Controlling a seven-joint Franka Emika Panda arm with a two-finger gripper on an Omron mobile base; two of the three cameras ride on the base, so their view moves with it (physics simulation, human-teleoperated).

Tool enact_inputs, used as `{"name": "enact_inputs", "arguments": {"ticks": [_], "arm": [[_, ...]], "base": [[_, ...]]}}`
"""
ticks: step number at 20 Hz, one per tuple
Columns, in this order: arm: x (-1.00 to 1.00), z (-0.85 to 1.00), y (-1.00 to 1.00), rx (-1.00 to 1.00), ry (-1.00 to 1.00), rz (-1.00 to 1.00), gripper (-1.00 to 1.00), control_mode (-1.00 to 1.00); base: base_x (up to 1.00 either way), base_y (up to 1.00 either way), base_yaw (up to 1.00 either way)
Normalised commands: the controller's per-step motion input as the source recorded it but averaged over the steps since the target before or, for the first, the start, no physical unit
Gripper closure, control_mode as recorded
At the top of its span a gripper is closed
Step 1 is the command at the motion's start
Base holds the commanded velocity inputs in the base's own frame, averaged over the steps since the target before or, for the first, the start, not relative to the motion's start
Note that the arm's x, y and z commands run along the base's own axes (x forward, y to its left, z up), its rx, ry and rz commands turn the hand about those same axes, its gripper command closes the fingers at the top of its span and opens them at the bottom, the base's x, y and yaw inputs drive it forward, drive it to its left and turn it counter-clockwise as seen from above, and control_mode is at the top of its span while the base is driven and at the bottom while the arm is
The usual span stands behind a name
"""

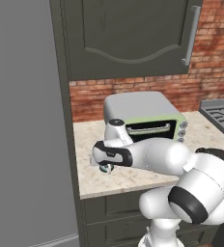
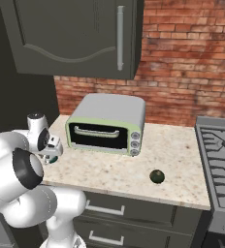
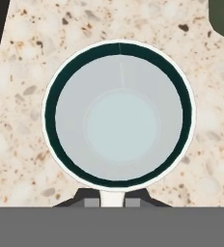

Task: Pick the mug from the counter and place it inside the microwave. Then close the microwave.

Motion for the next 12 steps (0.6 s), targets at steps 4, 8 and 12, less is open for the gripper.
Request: {"name": "enact_inputs", "arguments": {"ticks": [4, 8, 12], "arm": [[0.00, 0.00, 0.00, 0.00, 0.00, 0.00, 1.00, -1.00], [0.00, 0.00, -0.01, 0.00, 0.00, 0.00, 1.00, -1.00], [-0.01, 0.20, -0.16, 0.00, 0.00, 0.01, 1.00, -1.00]], "base": [[0.00, 0.00, 0.00], [0.00, 0.00, 0.00], [0.00, 0.00, 0.00]]}}
